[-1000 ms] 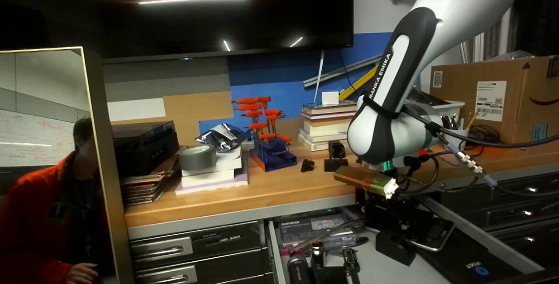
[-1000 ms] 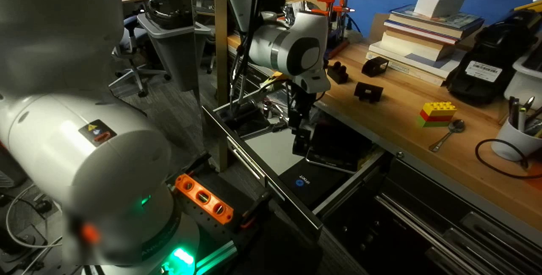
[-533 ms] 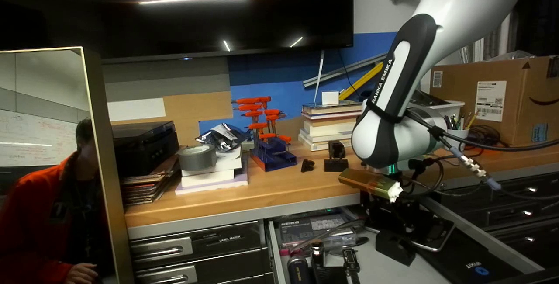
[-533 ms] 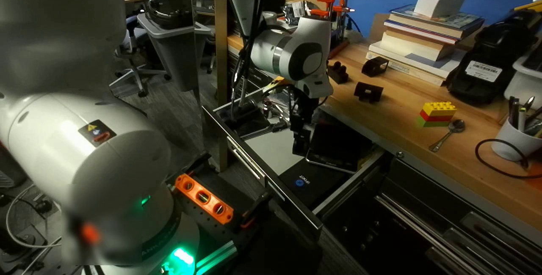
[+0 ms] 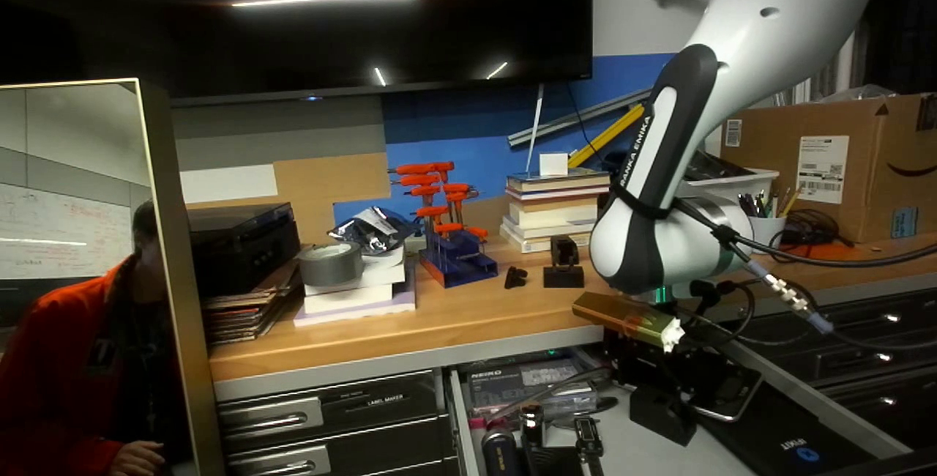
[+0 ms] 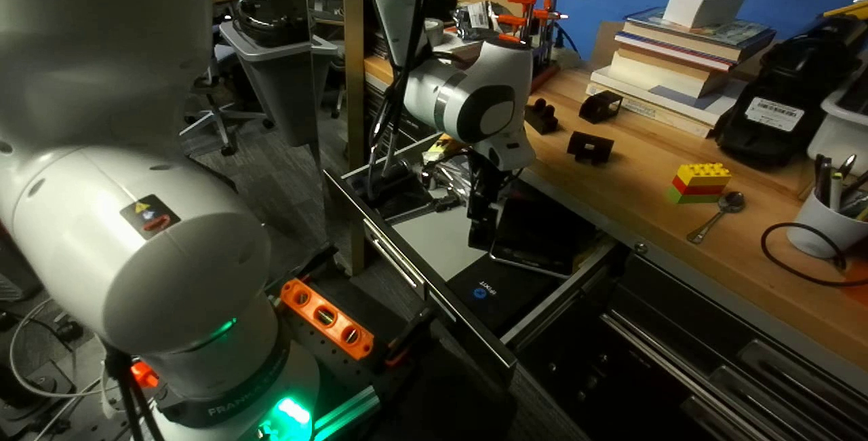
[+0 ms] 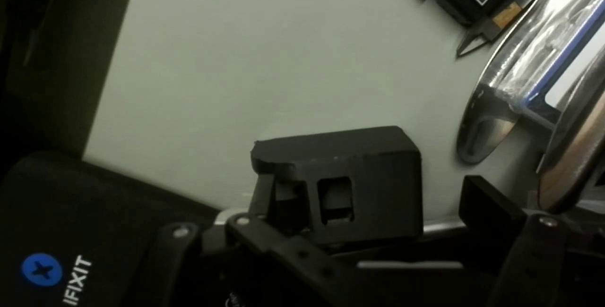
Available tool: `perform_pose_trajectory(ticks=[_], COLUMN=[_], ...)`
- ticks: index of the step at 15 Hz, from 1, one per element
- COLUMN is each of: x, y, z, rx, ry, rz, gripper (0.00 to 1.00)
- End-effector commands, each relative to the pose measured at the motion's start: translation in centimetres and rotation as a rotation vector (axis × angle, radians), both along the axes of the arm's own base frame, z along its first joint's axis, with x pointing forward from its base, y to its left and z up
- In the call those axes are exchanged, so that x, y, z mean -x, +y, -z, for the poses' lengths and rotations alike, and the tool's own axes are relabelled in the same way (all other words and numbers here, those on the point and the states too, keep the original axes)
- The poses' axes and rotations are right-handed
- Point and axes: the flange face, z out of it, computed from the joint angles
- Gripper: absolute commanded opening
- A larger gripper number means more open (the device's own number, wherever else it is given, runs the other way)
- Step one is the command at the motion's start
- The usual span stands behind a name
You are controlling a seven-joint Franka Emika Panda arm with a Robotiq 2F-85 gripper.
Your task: Open the top middle drawer then remove two black objects from the drawer
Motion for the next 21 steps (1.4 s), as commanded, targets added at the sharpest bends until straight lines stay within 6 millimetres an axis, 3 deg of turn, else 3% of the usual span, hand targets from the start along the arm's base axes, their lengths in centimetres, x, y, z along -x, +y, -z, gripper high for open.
perform_pose_trajectory(ticks=[1,21], x=[0.0,-2.0], y=[-0.5,-1.2], z=[0.4,1.8], rx=[-0.032,-0.072], ry=[-0.029,-0.035], rz=[-0.025,-0.142], gripper=[1.0,1.0])
